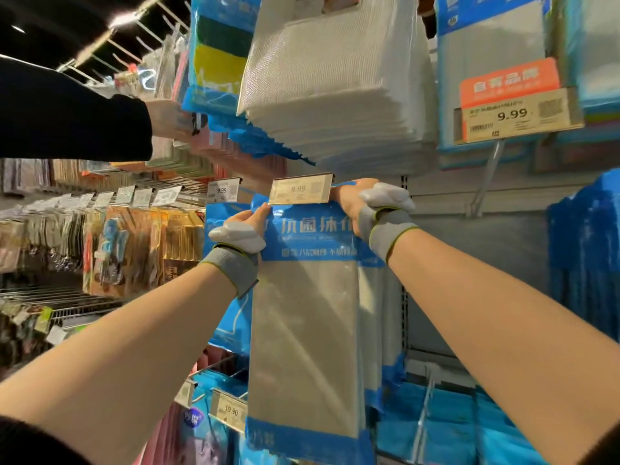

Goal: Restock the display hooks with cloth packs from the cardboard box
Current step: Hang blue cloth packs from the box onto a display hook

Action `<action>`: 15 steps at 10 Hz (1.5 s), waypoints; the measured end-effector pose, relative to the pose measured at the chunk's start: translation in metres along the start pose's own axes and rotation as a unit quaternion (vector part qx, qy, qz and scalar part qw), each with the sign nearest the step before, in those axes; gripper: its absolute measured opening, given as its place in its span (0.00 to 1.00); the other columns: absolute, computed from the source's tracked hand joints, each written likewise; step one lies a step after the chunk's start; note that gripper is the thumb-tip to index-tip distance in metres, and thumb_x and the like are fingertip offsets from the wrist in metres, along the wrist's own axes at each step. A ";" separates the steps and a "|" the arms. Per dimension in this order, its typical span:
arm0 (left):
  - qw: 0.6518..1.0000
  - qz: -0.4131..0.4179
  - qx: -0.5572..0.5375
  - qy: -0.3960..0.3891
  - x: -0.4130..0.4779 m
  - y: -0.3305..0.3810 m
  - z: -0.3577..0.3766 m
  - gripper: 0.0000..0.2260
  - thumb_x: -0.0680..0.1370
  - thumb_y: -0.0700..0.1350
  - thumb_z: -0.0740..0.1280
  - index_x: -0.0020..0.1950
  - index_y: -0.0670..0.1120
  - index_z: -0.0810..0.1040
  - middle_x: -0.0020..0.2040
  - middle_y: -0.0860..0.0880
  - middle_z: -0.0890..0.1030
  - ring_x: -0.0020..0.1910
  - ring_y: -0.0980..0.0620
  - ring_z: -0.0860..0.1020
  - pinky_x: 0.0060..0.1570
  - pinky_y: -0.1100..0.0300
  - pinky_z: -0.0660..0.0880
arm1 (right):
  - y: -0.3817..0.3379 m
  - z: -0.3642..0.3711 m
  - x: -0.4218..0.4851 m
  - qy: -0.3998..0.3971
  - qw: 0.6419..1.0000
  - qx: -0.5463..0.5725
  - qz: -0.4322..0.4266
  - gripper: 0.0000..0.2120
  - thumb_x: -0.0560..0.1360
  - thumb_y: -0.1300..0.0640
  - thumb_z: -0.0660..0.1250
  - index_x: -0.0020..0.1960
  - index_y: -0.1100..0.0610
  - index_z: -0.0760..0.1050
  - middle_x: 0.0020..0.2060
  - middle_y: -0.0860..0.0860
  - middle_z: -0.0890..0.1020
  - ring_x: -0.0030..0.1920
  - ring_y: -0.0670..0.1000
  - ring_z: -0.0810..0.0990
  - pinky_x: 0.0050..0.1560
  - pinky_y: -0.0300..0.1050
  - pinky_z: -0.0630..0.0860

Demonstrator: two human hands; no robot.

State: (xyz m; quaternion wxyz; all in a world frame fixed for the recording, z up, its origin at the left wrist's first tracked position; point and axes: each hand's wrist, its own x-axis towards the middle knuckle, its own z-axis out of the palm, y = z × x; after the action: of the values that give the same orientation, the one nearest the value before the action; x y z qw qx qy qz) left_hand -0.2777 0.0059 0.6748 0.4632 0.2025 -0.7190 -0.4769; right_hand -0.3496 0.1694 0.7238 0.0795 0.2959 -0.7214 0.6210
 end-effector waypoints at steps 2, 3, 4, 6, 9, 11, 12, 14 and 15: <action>0.998 -0.020 0.056 0.002 -0.013 0.001 0.005 0.12 0.79 0.56 0.59 0.51 0.49 0.74 0.49 0.49 0.73 0.47 0.49 0.71 0.37 0.67 0.66 | 0.015 -0.003 0.014 -0.008 0.999 -0.022 0.035 0.46 0.48 0.39 0.78 0.63 0.56 0.73 0.55 0.55 0.81 0.50 0.57 0.81 0.53 0.50 0.78; 0.992 -0.024 0.118 -0.041 -0.018 0.003 0.008 0.34 0.73 0.65 0.50 0.69 0.44 0.69 0.67 0.45 0.73 0.67 0.42 0.70 0.69 0.50 0.63 | 0.022 -0.010 0.006 0.012 0.995 -0.099 0.021 0.35 0.71 0.45 0.71 0.69 0.61 0.63 0.64 0.58 0.72 0.63 0.59 0.73 0.59 0.49 0.71; 0.995 -0.035 0.093 -0.031 -0.025 -0.002 0.016 0.34 0.73 0.66 0.55 0.69 0.43 0.68 0.68 0.44 0.71 0.68 0.41 0.70 0.69 0.47 0.65 | 0.029 -0.012 -0.002 0.024 0.997 -0.077 -0.013 0.33 0.73 0.46 0.69 0.70 0.63 0.64 0.66 0.58 0.72 0.65 0.59 0.72 0.61 0.48 0.70; 0.998 -0.015 -0.060 -0.017 -0.037 -0.011 0.026 0.27 0.75 0.53 0.66 0.71 0.42 0.66 0.67 0.43 0.73 0.65 0.43 0.73 0.68 0.48 0.68 | 0.093 0.001 -0.057 -0.007 0.998 0.062 -0.002 0.36 0.66 0.47 0.76 0.60 0.51 0.53 0.51 0.50 0.75 0.44 0.46 0.75 0.55 0.43 0.69; 0.996 0.022 -0.067 0.046 -0.046 -0.019 0.028 0.17 0.79 0.42 0.62 0.68 0.39 0.70 0.63 0.42 0.76 0.65 0.45 0.73 0.61 0.58 0.68 | 0.127 -0.004 -0.060 -0.034 0.996 -0.062 0.056 0.42 0.61 0.32 0.72 0.65 0.56 0.69 0.58 0.53 0.79 0.55 0.56 0.80 0.60 0.53 0.75; 0.993 -0.028 -0.116 0.016 -0.039 -0.034 0.035 0.14 0.80 0.41 0.60 0.64 0.39 0.74 0.50 0.41 0.81 0.41 0.53 0.76 0.43 0.62 0.74 | 0.124 -0.006 -0.035 -0.035 0.987 -0.114 0.104 0.39 0.73 0.37 0.64 0.76 0.55 0.54 0.73 0.55 0.64 0.70 0.59 0.67 0.66 0.50 0.65; 0.990 -0.034 -0.135 0.012 -0.037 -0.040 0.043 0.14 0.81 0.42 0.59 0.64 0.37 0.73 0.36 0.51 0.75 0.21 0.65 0.75 0.20 0.75 0.67 | 0.128 -0.003 -0.026 -0.022 0.991 -0.071 0.108 0.37 0.75 0.45 0.66 0.75 0.63 0.54 0.72 0.58 0.64 0.70 0.59 0.65 0.67 0.47 0.64; 0.991 -0.041 -0.125 -0.015 -0.052 -0.042 0.048 0.13 0.81 0.41 0.58 0.61 0.38 0.75 0.34 0.50 0.74 0.26 0.59 0.73 0.16 0.75 0.63 | 0.150 0.003 -0.018 0.005 0.992 -0.073 0.104 0.40 0.75 0.46 0.66 0.76 0.62 0.48 0.74 0.61 0.58 0.73 0.61 0.60 0.71 0.50 0.58; 0.990 -0.063 -0.118 -0.047 -0.063 -0.045 0.048 0.06 0.81 0.43 0.58 0.53 0.45 0.74 0.34 0.51 0.75 0.28 0.58 0.72 0.18 0.71 0.63 | 0.164 0.005 -0.021 -0.022 0.984 -0.113 0.139 0.38 0.75 0.48 0.67 0.74 0.67 0.53 0.70 0.64 0.64 0.69 0.63 0.66 0.66 0.50 0.64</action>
State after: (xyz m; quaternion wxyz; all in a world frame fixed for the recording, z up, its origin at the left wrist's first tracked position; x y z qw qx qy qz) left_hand -0.2951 0.0555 0.6002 0.4186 0.1685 -0.6646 -0.5955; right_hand -0.4176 0.1805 0.5733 0.0093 0.1951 -0.8227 0.5338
